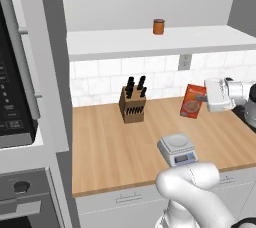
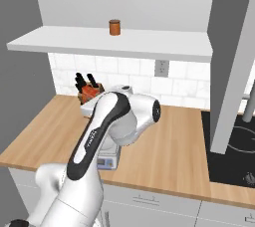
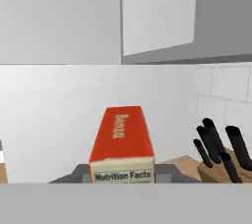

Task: Pick the boxed food and place it on the digital scale for weighing, and close the cabinet.

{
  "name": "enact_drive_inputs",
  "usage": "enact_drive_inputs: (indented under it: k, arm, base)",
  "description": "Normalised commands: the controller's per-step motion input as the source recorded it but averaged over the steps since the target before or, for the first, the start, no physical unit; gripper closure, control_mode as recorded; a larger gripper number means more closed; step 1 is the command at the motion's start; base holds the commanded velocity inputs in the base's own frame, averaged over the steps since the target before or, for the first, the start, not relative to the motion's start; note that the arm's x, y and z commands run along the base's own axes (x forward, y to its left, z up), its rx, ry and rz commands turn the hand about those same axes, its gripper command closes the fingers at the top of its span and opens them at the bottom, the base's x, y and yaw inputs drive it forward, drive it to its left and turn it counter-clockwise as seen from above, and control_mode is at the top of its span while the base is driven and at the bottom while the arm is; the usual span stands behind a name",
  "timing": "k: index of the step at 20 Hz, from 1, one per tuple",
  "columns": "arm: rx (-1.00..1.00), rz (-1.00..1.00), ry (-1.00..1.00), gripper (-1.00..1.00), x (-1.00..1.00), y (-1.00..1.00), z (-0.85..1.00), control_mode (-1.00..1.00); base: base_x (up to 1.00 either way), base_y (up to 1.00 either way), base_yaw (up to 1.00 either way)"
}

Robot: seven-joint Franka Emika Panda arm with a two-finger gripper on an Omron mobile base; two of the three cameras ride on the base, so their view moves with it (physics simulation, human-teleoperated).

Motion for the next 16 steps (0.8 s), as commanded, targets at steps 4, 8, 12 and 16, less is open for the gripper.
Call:
enact_drive_inputs:
  k: [4, 8, 12, 16]
  arm:
    - [-0.11, 0.13, 0.0, 1.0, 0.31, 0.11, -0.78, -1.0]
    - [-0.09, 0.15, 0.0, 1.0, 0.25, 0.09, -0.94, -1.0]
    - [0.0, 0.16, 0.01, 1.0, 0.18, 0.0, -0.57, -1.0]
    - [0.0, 0.13, 0.01, 1.0, 0.03, 0.0, -0.29, -1.0]
  base:
    - [0.0, 0.0, 0.0]
    - [0.0, 0.0, 0.0]
    - [0.0, 0.0, 0.0]
    - [0.0, 0.0, 0.0]
